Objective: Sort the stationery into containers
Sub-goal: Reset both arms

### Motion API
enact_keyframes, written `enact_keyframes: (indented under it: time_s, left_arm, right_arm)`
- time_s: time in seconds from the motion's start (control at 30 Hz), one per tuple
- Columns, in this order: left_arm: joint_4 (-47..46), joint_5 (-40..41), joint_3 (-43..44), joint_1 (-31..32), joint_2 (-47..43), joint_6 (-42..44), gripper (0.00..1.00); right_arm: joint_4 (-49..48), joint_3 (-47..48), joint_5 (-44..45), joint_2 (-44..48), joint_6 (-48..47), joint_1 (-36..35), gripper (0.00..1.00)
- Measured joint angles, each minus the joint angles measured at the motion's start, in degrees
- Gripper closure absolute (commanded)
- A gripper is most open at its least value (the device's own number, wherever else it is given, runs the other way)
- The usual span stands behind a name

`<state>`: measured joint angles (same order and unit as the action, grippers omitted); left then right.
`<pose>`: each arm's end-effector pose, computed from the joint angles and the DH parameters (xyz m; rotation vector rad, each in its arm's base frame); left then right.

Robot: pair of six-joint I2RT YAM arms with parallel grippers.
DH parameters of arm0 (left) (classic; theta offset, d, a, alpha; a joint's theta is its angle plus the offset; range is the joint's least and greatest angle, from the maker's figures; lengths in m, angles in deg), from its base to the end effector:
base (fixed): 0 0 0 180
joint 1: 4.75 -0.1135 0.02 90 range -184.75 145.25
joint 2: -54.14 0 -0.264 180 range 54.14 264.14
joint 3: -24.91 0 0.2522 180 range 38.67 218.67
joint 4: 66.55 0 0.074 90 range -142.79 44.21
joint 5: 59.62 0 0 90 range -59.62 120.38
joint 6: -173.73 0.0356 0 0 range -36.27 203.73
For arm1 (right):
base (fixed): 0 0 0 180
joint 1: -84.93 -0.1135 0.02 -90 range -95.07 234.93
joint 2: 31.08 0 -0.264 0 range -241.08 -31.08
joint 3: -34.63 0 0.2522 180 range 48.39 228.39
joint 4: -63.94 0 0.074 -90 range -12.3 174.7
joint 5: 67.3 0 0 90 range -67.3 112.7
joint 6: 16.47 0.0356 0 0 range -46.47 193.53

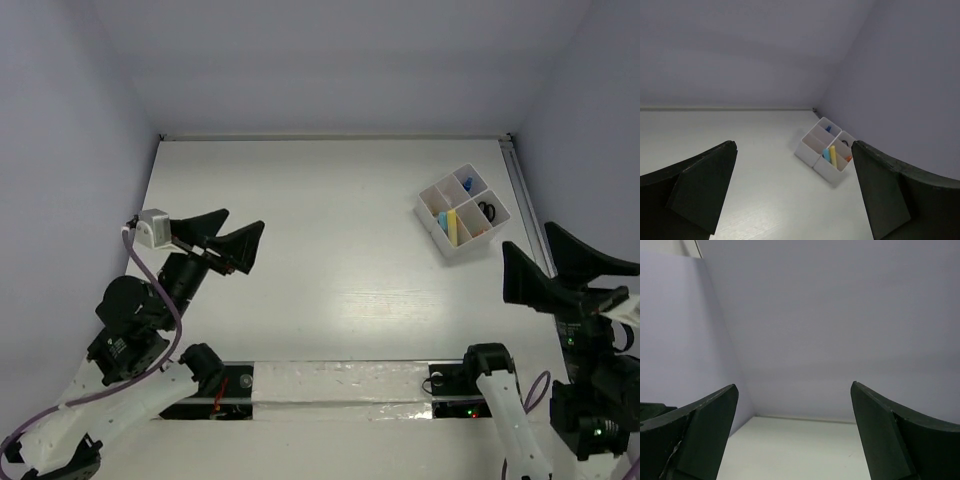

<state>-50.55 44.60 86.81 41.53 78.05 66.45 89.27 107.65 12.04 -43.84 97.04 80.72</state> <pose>0.0603 -0.0504 0.4164 0.0870 1.2370 -0.8226 -0.0234 0.0049 0.4532 -0.0085 0.9860 0.5339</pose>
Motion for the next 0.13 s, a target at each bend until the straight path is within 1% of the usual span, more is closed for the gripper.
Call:
enact_keyframes:
  time_s: [0.13]
  left_arm:
    - [-1.9, 0.0, 1.1, 0.0, 1.6, 0.0, 0.01]
  right_arm:
    - [0.8, -0.1, 1.3, 1.6, -1.1, 0.0, 0.00]
